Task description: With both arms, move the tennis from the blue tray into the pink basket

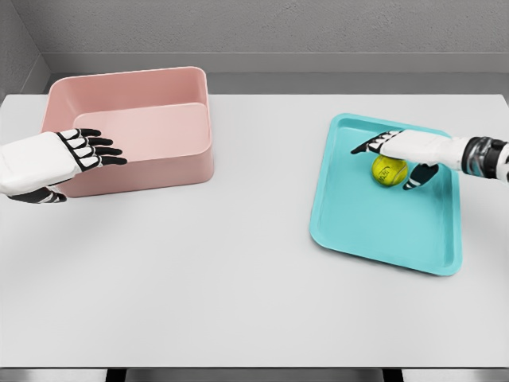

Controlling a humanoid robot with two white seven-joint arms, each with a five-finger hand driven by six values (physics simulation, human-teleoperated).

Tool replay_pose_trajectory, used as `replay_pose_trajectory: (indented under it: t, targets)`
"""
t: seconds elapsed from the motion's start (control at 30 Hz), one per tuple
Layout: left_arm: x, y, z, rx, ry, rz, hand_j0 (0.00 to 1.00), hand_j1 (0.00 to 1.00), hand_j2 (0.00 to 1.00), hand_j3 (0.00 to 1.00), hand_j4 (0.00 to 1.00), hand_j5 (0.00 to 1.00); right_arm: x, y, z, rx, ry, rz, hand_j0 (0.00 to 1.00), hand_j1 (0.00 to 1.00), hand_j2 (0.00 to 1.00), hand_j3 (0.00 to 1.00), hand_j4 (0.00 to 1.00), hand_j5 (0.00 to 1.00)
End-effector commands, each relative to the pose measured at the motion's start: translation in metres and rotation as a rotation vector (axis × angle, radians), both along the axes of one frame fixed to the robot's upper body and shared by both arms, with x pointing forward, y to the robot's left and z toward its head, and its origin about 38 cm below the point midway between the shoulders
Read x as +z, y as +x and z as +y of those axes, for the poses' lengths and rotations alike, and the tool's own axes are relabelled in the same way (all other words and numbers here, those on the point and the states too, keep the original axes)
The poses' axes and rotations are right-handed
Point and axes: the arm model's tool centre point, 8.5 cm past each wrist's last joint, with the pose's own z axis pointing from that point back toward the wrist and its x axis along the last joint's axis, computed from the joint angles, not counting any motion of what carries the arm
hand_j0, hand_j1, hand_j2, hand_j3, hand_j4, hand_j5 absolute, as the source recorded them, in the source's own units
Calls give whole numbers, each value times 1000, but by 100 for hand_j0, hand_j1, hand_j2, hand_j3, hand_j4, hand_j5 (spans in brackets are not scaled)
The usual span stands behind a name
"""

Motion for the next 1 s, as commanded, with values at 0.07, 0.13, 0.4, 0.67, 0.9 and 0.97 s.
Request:
replay_pose_trajectory:
  t: [0.07, 0.13, 0.4, 0.67, 0.9, 0.97]
  targets:
    - [1, 0, 0, 1, -5, 0, 100, 100, 100, 100, 100, 100, -2, 0, 1, 0, -9, 3, 98, 98, 98, 98, 98, 98]
    - [1, 0, 1, 4, -4, 0, 100, 100, 100, 100, 100, 100, -2, 0, 1, 1, -10, 2, 94, 94, 94, 94, 94, 94]
    - [1, 0, 0, 1, -5, 1, 100, 100, 100, 100, 100, 100, -4, -1, 0, -1, -14, 7, 82, 82, 82, 82, 82, 82]
    - [1, 0, 0, 2, -4, 1, 100, 100, 100, 100, 100, 100, -5, -3, -3, -1, -30, 16, 64, 64, 64, 64, 64, 64]
    - [1, 0, 0, 1, -5, 1, 100, 100, 100, 100, 100, 100, -5, -3, -3, 0, -30, 15, 58, 58, 58, 58, 58, 58]
    - [1, 0, 1, 2, -4, 1, 100, 100, 100, 100, 100, 100, -3, -3, -3, 0, -28, 11, 55, 55, 55, 55, 55, 55]
